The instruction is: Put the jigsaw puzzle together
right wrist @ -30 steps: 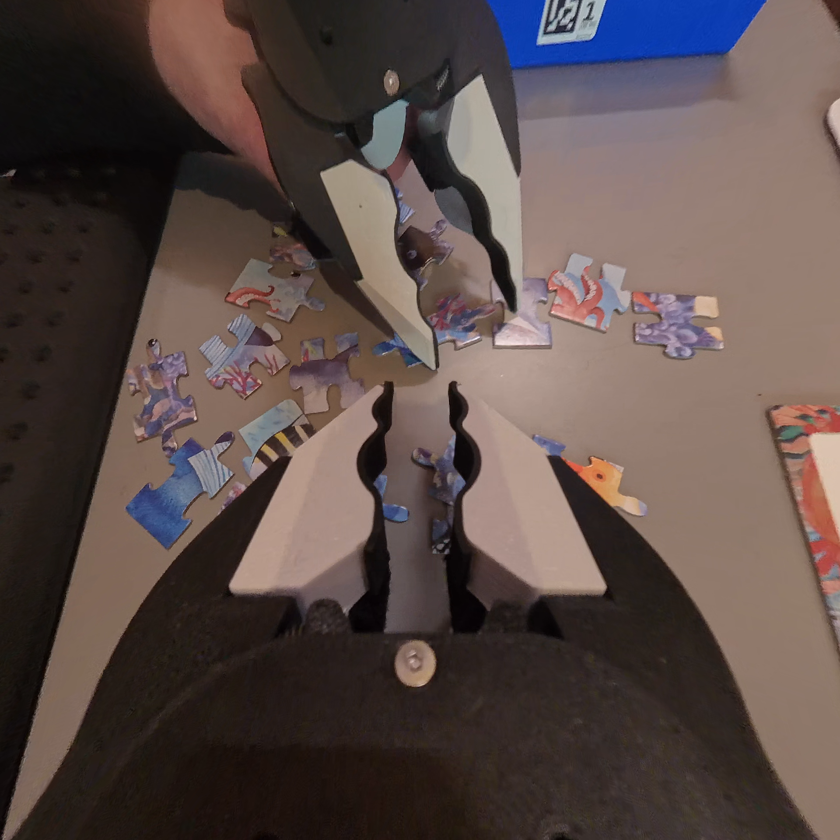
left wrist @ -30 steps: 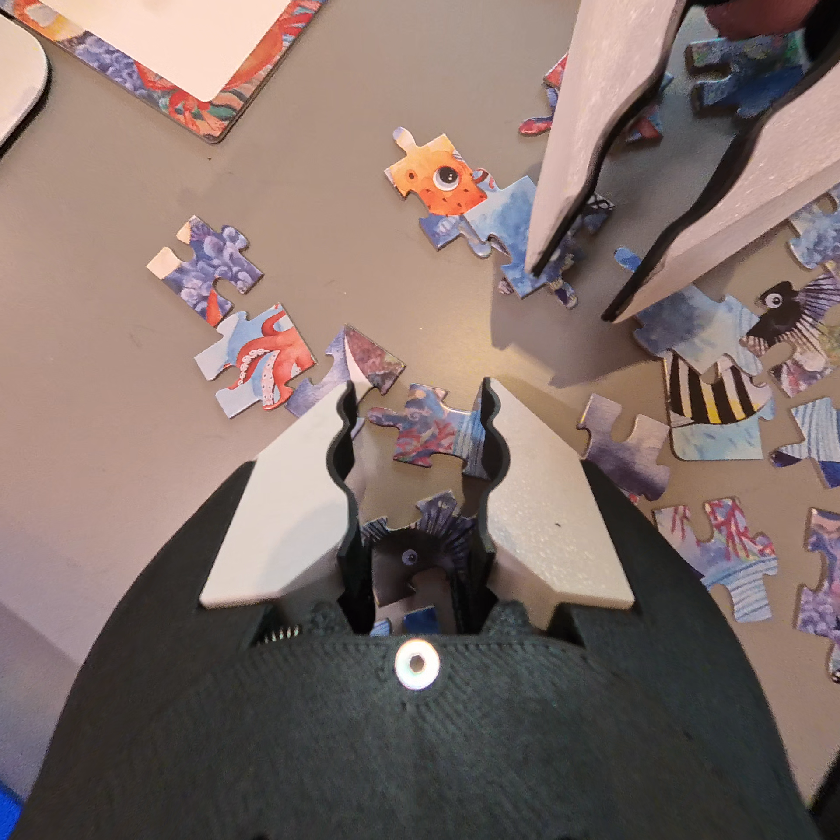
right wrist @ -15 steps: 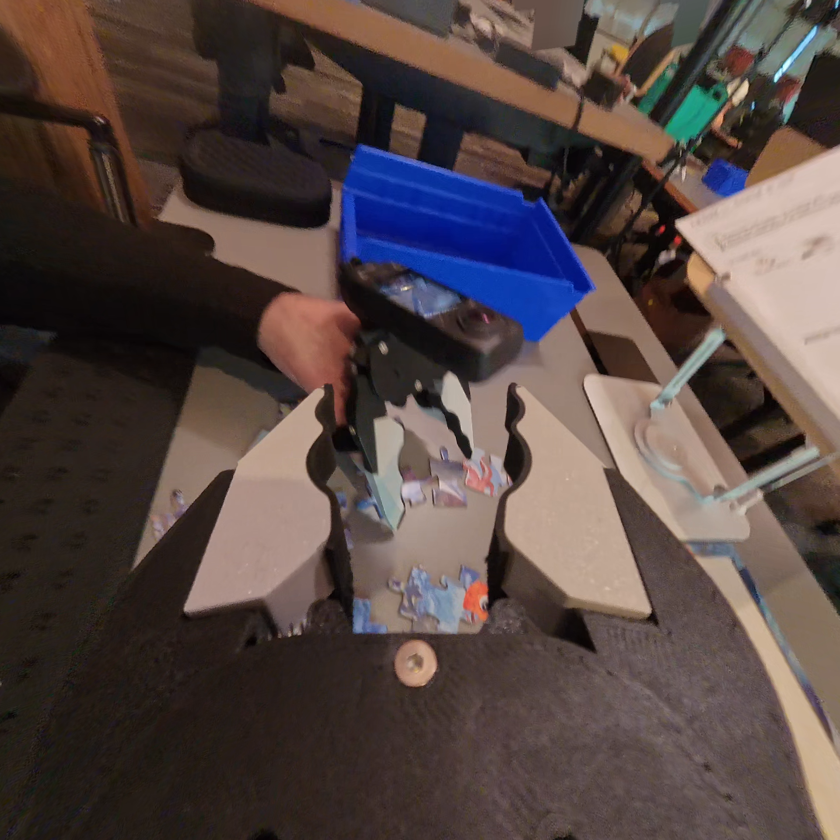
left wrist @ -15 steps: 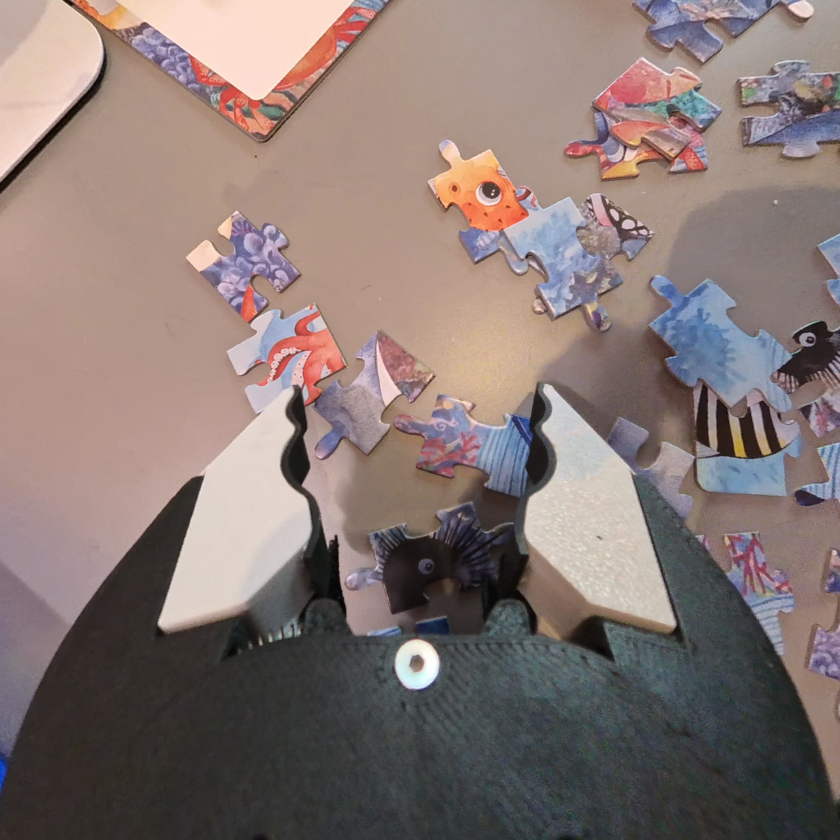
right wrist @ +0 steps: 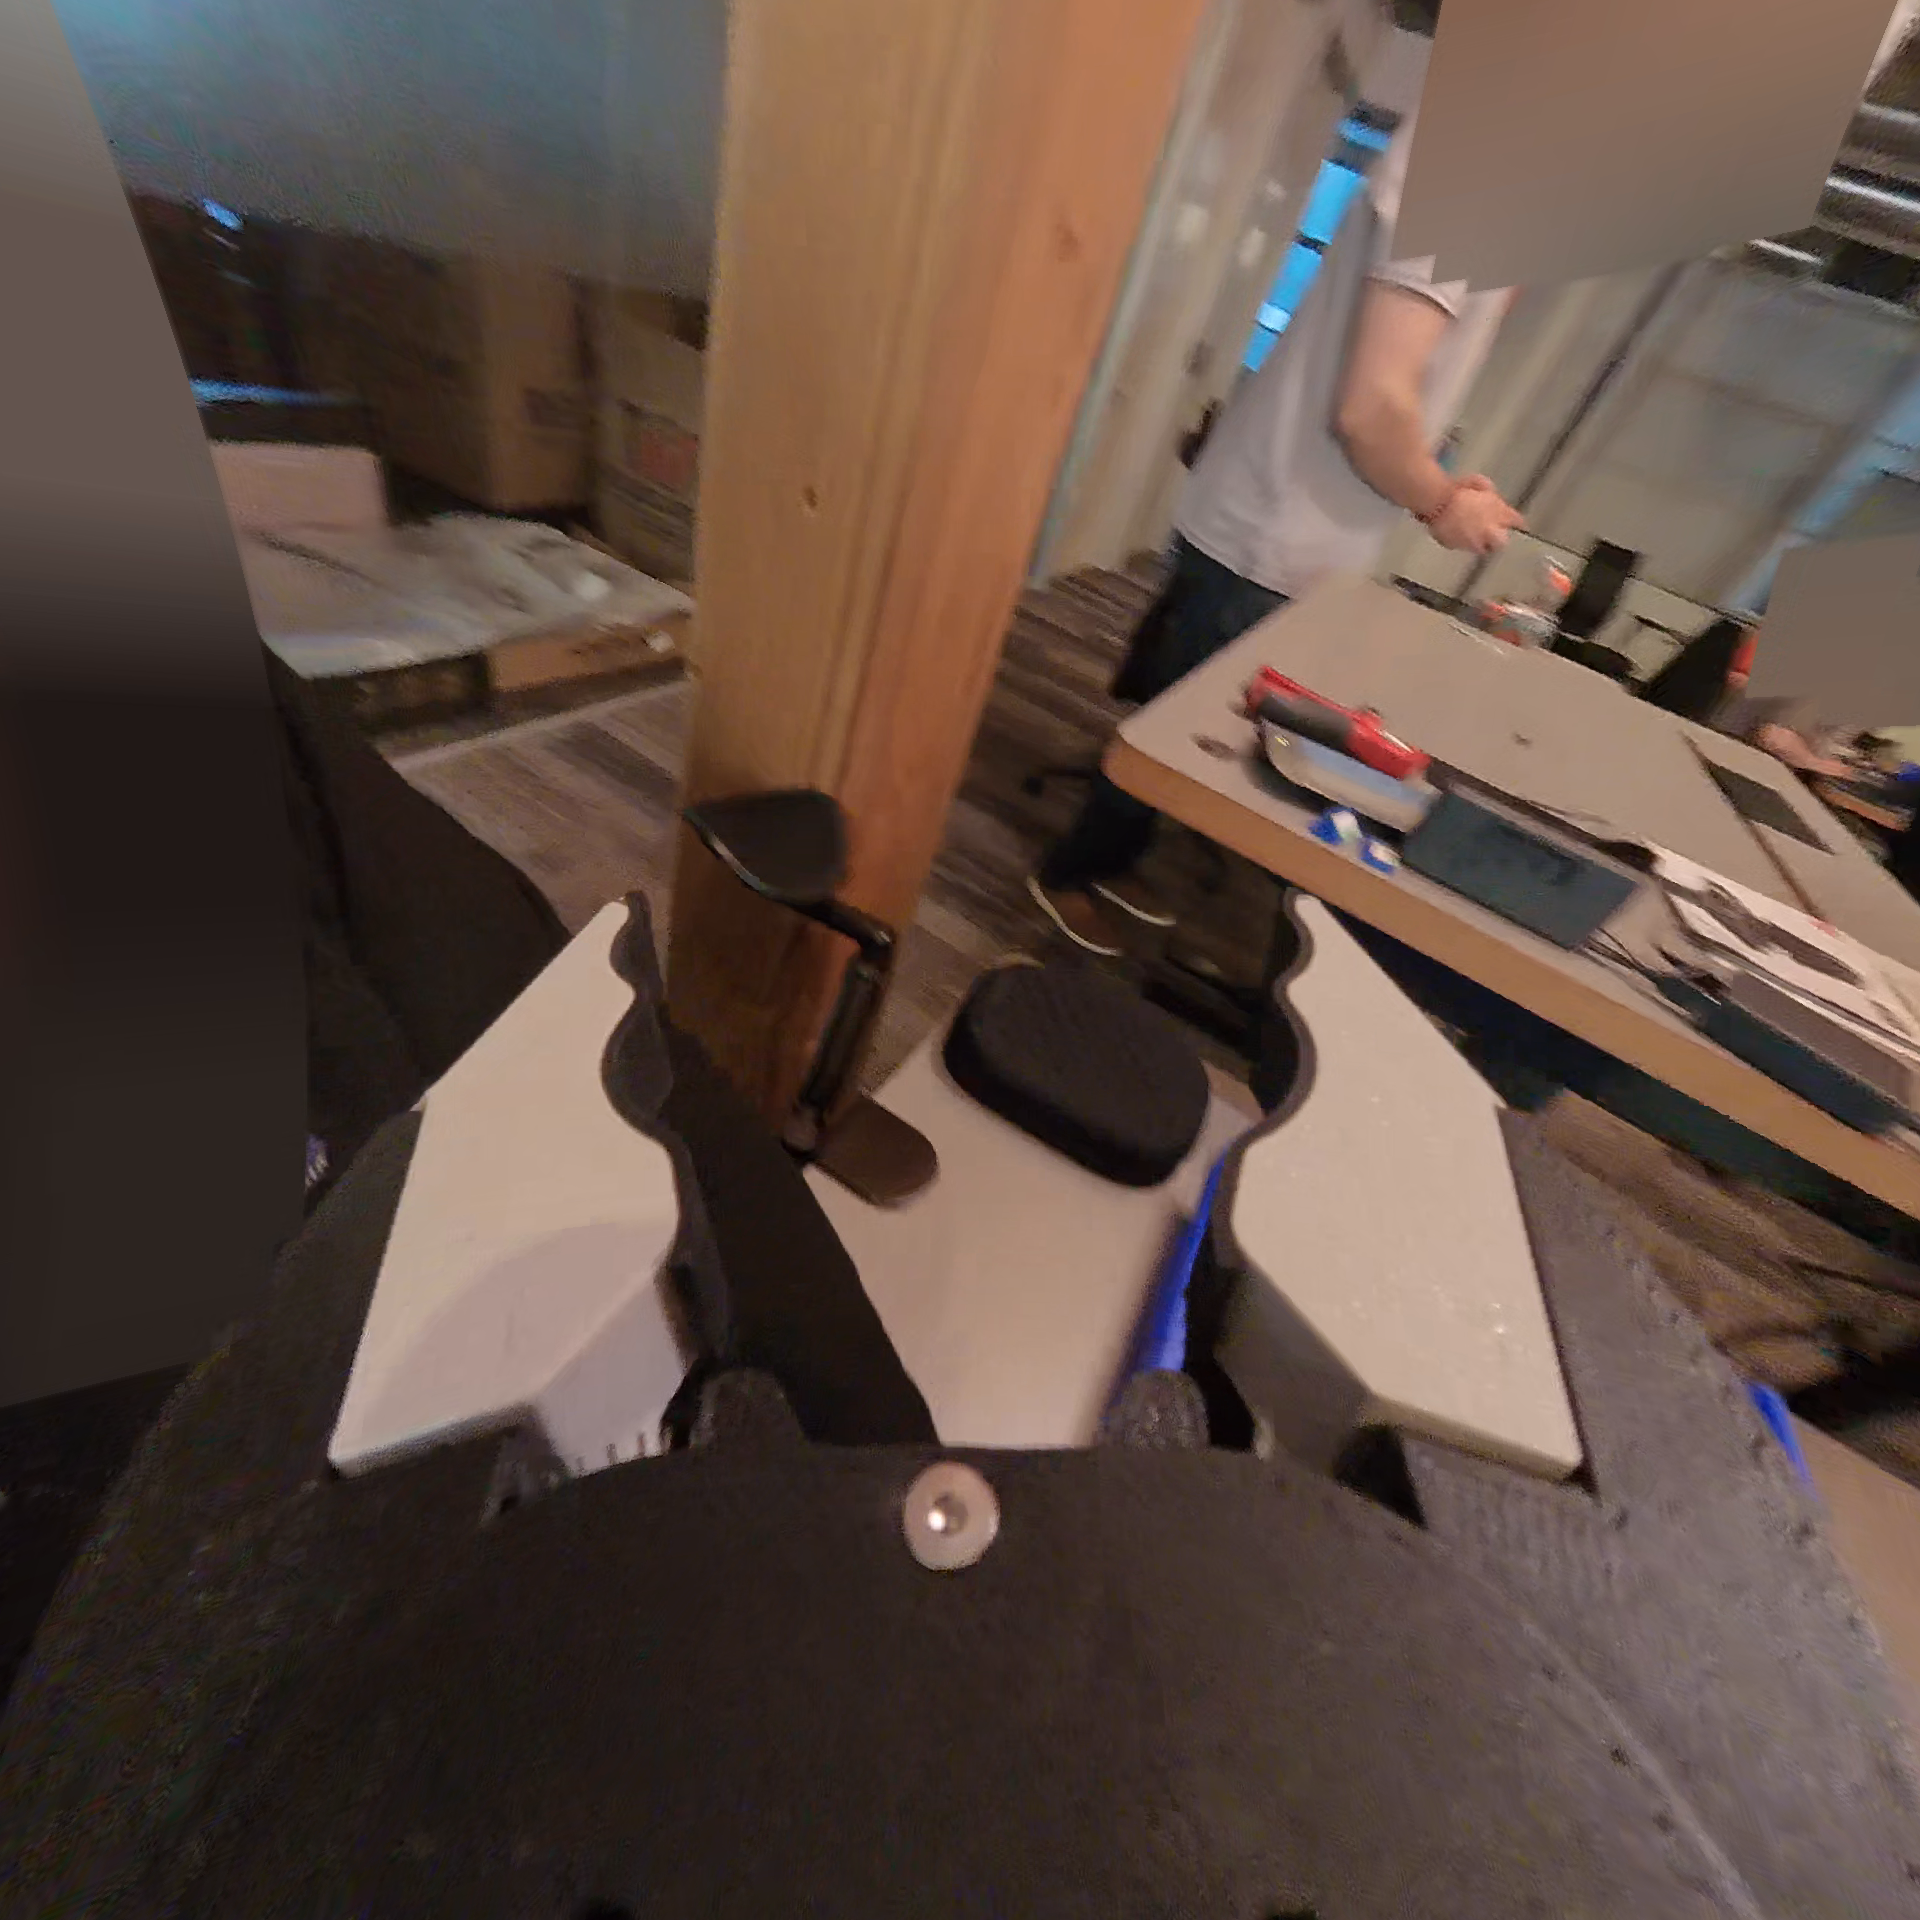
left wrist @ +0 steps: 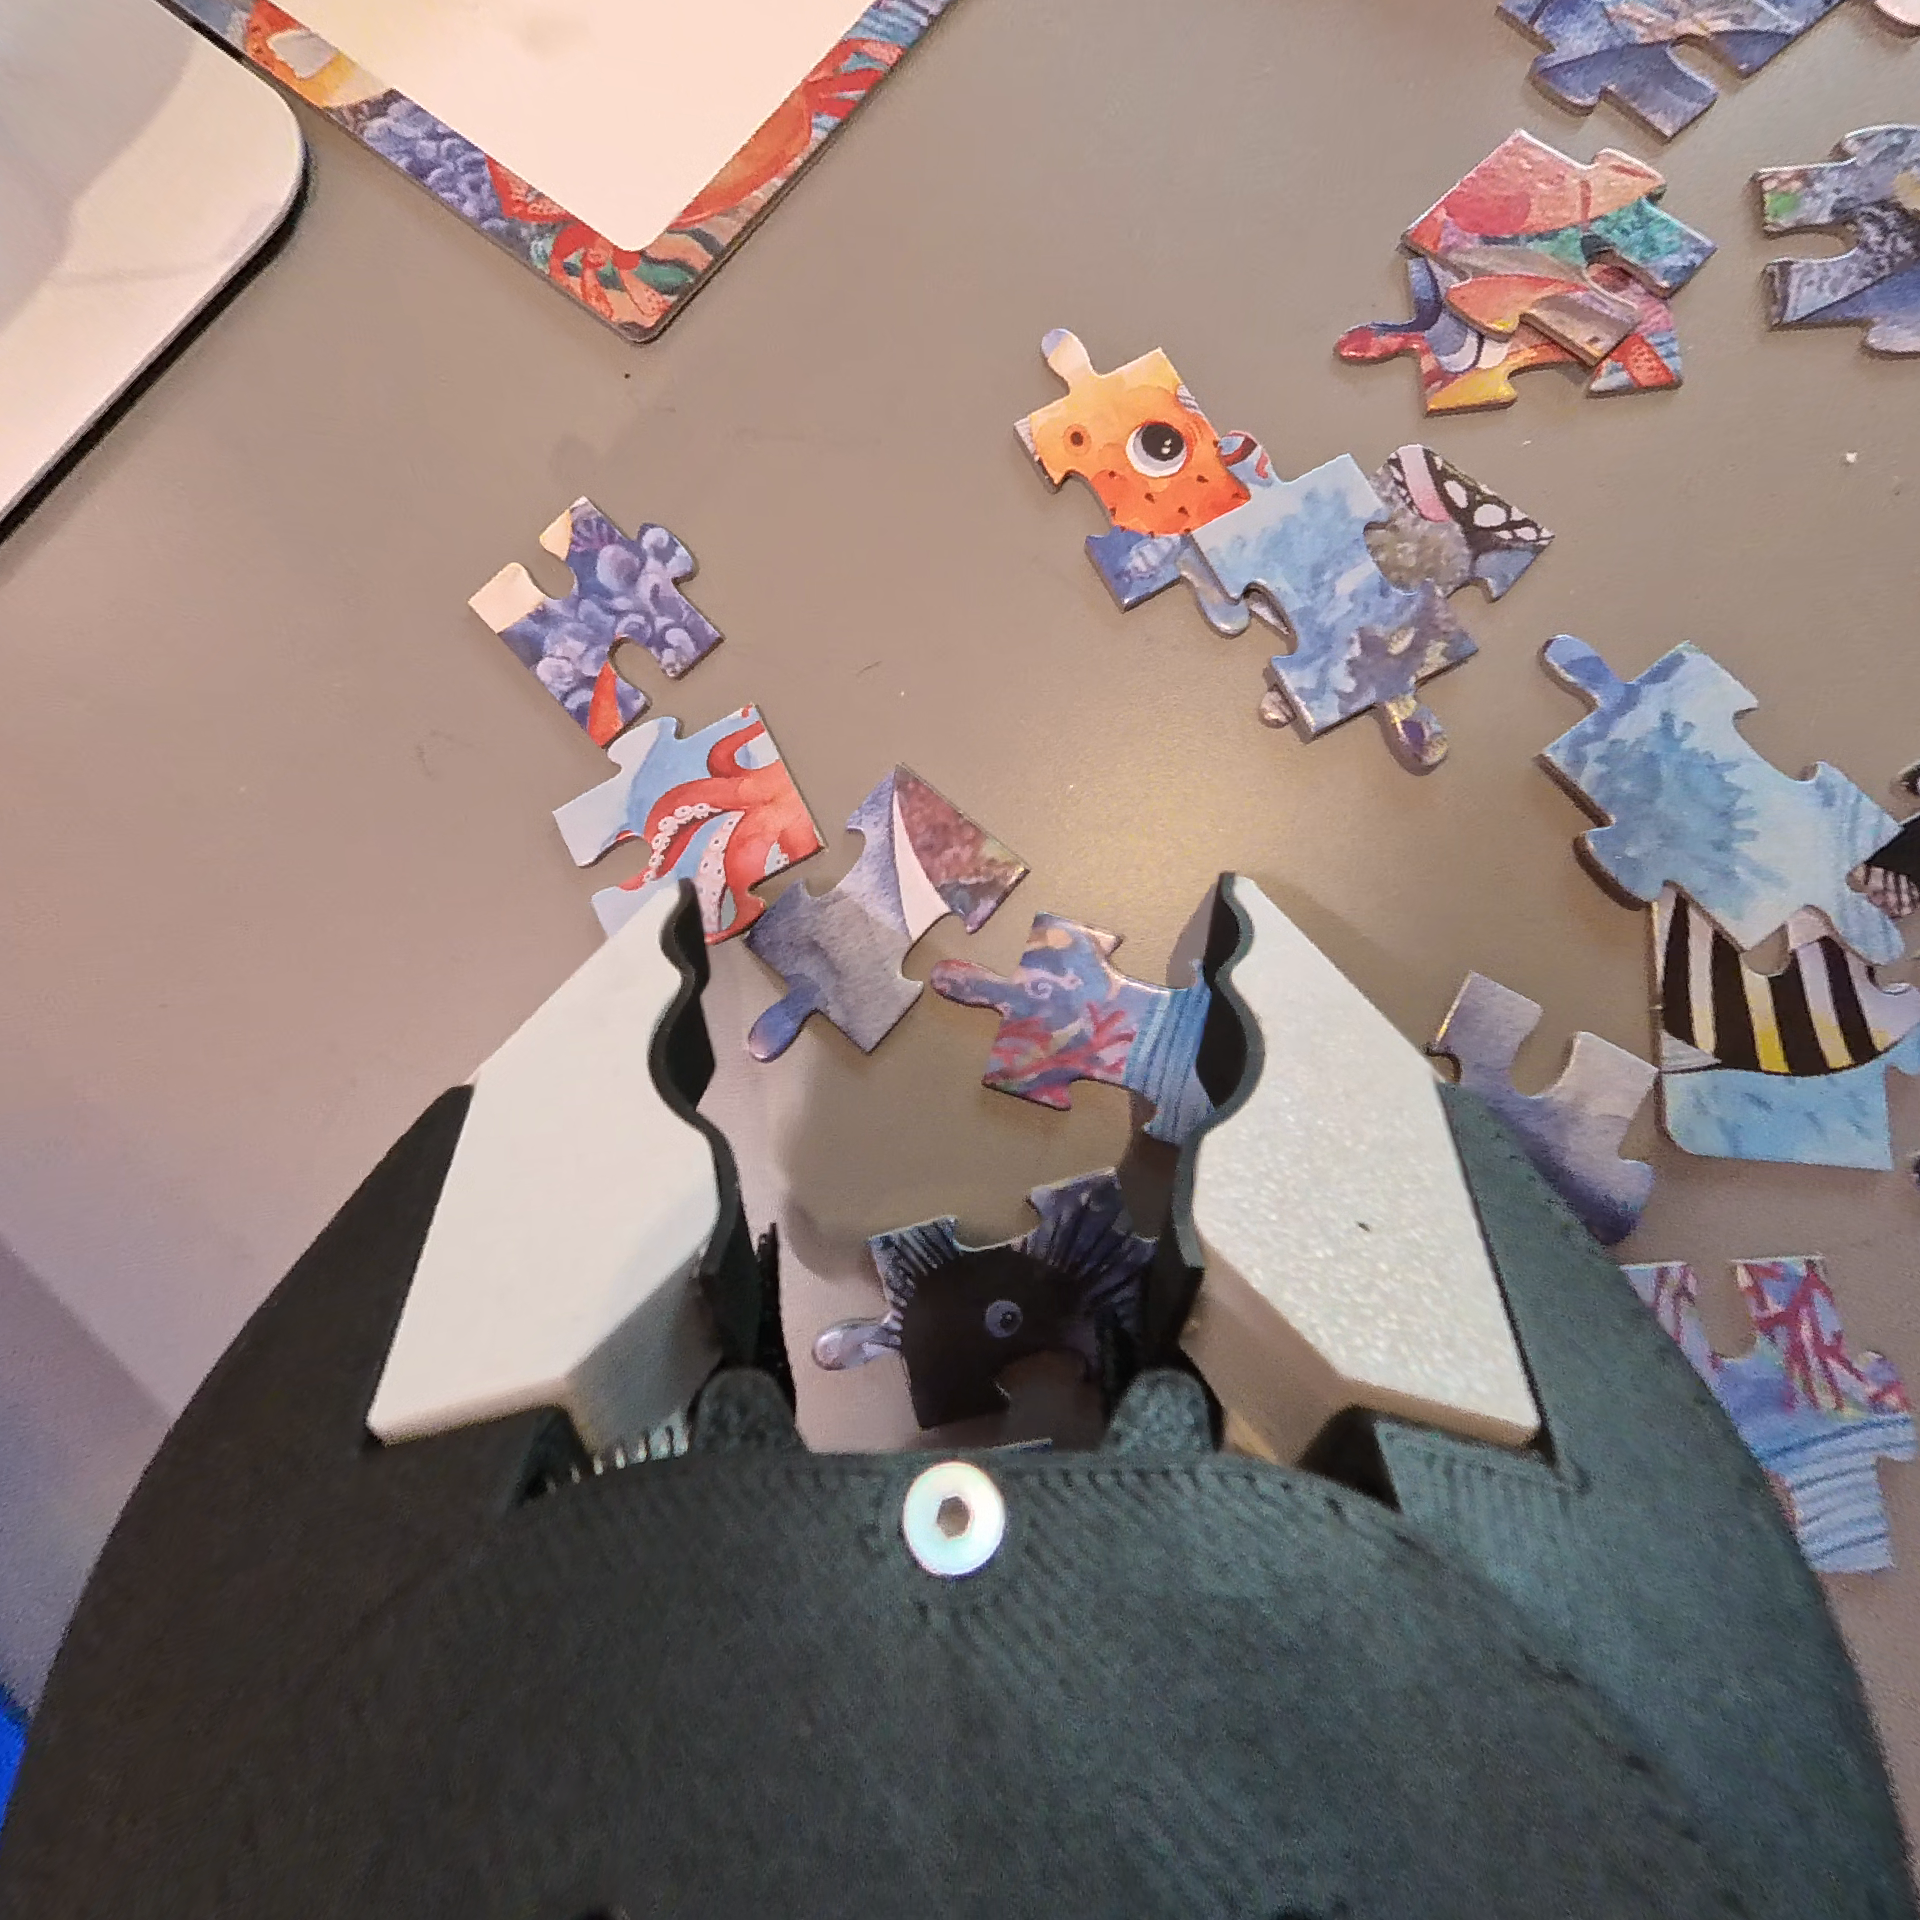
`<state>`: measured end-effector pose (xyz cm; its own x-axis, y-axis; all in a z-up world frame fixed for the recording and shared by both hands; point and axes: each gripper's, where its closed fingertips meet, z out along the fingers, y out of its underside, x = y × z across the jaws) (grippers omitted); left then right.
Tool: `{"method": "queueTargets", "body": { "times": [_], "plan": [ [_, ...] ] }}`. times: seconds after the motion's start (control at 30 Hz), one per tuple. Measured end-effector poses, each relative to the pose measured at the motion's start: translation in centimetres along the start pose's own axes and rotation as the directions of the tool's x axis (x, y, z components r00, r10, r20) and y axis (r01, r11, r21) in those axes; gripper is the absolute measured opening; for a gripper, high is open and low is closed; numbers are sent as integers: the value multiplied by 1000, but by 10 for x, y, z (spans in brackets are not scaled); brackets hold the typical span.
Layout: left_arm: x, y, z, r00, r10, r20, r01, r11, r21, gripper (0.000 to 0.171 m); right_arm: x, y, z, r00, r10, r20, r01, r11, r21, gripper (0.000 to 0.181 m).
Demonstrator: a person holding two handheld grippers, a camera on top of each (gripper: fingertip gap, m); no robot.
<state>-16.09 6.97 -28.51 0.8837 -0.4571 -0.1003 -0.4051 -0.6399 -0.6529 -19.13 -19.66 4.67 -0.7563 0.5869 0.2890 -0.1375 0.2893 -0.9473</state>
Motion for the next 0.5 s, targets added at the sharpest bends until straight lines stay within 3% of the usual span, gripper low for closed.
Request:
{"method": "queueTargets", "body": {
  "times": [0.1,0.2,0.4,0.5],
  "plan": [
    [-1,0,0,1000,-3,5,3,1000,5,96,-2,-3,22,998,21,64,-22,1000,17,120],
    [-1,0,-1,1000,-7,3,7,1000,5,99,-1,11,18,999,22,36,-22,1000,-10,120],
    [1,-7,-1,1000,-22,-12,22,999,31,109,-2,74,-36,988,61,-140,-80,988,-132,116],
    [2,-8,1,999,-35,-18,36,999,32,116,-7,105,-67,963,163,-215,-193,973,-126,112]
  ]
}}
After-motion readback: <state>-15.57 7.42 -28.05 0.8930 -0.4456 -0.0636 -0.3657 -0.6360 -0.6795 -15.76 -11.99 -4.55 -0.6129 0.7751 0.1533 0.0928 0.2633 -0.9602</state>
